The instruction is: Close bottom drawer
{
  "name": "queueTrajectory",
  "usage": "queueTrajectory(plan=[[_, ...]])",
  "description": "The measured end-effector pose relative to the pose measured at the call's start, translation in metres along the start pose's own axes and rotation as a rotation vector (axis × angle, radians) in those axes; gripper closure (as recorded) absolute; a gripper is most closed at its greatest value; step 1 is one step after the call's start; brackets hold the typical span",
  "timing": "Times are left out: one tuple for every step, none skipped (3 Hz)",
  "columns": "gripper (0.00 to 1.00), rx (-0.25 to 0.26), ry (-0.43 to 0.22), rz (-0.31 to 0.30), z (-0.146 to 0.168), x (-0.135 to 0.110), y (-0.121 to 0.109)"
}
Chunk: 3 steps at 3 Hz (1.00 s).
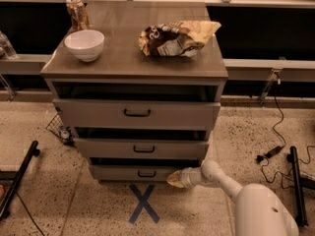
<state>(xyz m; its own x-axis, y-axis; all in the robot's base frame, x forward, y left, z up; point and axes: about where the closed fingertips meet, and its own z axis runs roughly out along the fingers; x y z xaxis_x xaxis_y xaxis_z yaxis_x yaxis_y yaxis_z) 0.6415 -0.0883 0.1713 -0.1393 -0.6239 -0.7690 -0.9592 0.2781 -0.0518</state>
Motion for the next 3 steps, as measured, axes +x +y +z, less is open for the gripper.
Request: queueTrajectory(plan=[[1.0, -0.1, 0.017, -0.025, -0.025, 0.014, 0.027], [1.0, -0.17, 0.013, -0.028, -0.041, 0.026, 0.049], [1.0, -0.17, 0.013, -0.028, -0.041, 0.026, 0.049]])
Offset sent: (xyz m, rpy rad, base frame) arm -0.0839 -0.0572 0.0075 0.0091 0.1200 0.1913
